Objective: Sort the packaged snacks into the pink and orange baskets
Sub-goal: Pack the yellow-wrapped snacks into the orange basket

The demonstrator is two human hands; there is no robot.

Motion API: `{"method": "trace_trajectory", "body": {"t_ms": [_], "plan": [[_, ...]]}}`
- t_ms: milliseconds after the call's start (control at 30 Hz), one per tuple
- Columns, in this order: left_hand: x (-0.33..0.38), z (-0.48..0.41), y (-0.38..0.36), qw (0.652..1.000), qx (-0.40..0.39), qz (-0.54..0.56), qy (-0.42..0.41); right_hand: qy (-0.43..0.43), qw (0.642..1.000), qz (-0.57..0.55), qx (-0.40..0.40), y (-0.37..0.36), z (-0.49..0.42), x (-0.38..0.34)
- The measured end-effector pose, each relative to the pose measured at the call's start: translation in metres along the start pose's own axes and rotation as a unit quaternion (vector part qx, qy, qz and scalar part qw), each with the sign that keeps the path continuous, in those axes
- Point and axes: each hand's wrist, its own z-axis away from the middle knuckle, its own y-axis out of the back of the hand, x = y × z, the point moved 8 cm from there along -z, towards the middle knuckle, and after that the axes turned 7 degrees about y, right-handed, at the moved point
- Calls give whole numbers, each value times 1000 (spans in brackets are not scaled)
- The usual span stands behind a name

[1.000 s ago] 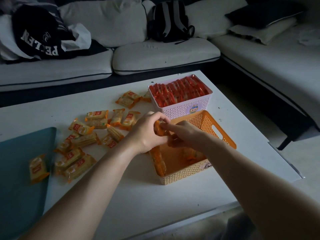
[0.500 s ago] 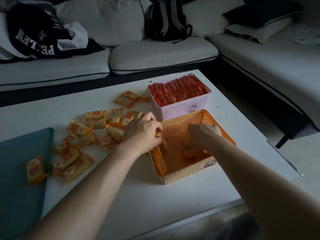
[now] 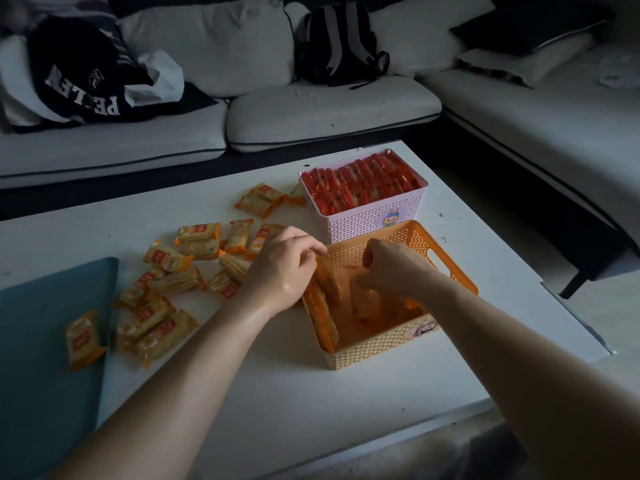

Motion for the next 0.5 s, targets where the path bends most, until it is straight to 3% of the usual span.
{"method": "trace_trajectory", "body": {"t_ms": [167, 333, 500], "plan": [[-3, 17, 9, 998, 50, 31, -37, 43, 998, -41, 17, 8, 14, -26], [-4, 25, -11, 999, -30, 14, -29, 83, 996, -27, -24, -14, 19, -54], [10, 32, -10, 998, -47, -20, -40, 90, 983, -116, -111, -8, 20, -43]]}}
